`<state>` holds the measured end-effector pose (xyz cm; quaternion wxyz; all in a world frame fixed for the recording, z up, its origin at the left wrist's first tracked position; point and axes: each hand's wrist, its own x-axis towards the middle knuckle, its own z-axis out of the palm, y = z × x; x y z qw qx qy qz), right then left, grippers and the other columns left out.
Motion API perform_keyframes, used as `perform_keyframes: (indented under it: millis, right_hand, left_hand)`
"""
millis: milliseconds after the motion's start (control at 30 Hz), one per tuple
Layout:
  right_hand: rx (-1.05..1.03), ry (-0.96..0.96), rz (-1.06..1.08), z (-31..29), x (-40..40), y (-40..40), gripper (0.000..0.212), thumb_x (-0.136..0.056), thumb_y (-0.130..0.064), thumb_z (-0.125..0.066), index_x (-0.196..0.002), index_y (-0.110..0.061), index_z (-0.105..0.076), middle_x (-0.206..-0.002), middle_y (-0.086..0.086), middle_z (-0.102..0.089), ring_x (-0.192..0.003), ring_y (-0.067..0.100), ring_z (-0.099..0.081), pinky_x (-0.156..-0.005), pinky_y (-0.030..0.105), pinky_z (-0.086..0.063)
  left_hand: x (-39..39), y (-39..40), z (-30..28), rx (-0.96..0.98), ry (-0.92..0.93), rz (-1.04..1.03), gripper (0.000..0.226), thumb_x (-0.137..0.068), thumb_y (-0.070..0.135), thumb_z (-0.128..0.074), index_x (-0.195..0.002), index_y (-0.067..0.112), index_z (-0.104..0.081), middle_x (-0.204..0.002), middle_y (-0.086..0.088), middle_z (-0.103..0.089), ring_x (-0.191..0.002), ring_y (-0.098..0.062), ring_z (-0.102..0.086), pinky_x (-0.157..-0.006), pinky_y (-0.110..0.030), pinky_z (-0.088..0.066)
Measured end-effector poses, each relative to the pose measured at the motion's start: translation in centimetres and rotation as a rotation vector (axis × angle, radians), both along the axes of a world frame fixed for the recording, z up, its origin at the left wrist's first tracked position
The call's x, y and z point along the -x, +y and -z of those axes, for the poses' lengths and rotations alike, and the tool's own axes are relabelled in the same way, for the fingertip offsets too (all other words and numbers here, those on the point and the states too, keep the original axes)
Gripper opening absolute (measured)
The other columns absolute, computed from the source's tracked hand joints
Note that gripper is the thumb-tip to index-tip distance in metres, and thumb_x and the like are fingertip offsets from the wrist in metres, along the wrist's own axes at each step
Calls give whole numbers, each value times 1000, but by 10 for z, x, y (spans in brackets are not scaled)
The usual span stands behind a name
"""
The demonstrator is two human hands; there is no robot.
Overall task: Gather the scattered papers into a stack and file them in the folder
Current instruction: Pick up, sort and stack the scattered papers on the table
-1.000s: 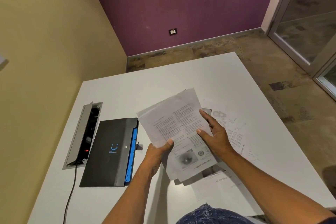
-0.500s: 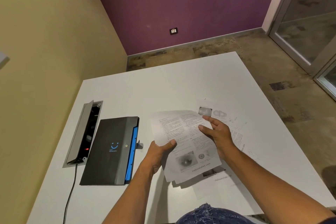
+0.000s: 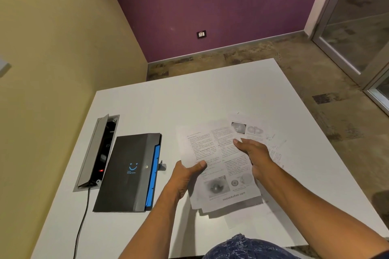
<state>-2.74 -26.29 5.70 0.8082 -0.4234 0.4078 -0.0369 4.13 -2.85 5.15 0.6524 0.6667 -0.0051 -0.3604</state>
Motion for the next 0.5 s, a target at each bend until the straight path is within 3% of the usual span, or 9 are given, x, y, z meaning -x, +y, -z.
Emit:
perform_keyframes:
  millis: [100,200,333,500]
  right_hand:
    - [74,-27,31,0,-3,2,25,-87,-17,-80,-108,-6,-74,-101,14,-79,-101,35,-74,-93,51,-57]
    - [134,-34,51,-2,-4,4,24,-91,-23,-76,-111,-10,-71,-100,11,-80,-92,30,-74,-81,42,-57]
    - [222,-24,62,-2,-5,6,20,-93,-28,-74,-107,-15,-68,-101,9,-79,-92,29,-75,-82,45,-59]
    - [294,-77,2,-8,1,11,39,-89,-12,-79,-120,-14,-55,-105,3,-77,-88,22,-76,-66,33,-60]
  left_hand:
    - [1,-1,0,19,7,-10,54,-79,24,-85,-129,11,-68,-124,-13,-74,-113,-36,-71,-102,-61,-52]
    - [2,-3,0,50,16,-30,55,-79,20,-84,-130,9,-67,-125,-15,-73,-115,-38,-70,-104,-59,-51]
    - [2,-4,-1,76,27,-43,53,-78,16,-85,-128,7,-69,-126,-16,-73,-116,-37,-70,-105,-57,-51]
    - [3,-5,-2,28,23,-44,55,-72,15,-89,-124,9,-71,-121,-15,-75,-111,-37,-72,-101,-58,-54]
